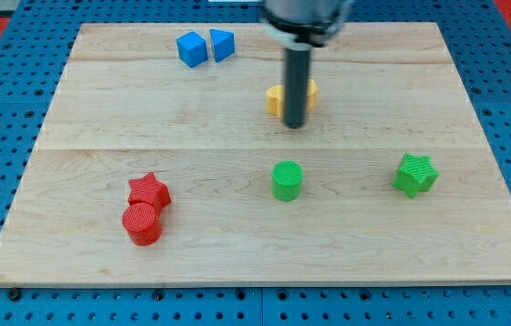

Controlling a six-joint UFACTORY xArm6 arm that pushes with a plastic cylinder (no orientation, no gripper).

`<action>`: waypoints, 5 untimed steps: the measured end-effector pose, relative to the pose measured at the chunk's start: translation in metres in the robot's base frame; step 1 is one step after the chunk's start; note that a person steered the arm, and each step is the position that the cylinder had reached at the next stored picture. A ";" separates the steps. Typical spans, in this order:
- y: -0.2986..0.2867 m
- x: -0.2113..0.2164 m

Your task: Place the green star diagonally bottom right of the green circle

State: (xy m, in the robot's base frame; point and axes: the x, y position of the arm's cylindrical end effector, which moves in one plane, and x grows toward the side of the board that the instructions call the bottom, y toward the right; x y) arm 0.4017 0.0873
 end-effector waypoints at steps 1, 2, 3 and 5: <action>0.127 0.015; 0.182 0.072; 0.114 0.080; 0.071 0.094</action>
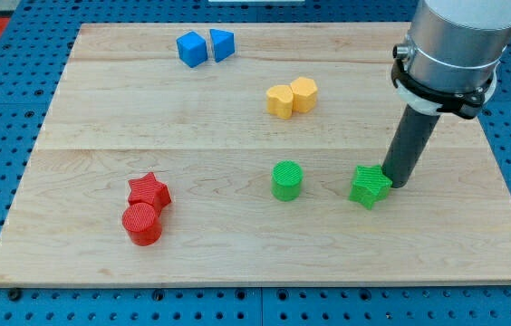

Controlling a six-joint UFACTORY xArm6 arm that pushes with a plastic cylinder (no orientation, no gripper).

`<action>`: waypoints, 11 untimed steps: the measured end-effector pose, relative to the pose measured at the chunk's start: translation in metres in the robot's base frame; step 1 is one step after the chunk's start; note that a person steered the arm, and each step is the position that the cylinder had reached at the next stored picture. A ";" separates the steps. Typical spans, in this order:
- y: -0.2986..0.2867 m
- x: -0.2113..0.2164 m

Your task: Place the green star diagonally bottom right of the green circle

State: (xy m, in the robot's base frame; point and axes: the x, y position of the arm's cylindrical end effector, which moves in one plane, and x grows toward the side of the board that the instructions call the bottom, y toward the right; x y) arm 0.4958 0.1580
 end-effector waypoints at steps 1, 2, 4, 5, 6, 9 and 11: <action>-0.005 0.000; -0.002 0.000; -0.036 0.000; -0.070 0.000; -0.070 0.000; -0.063 0.000; -0.050 0.000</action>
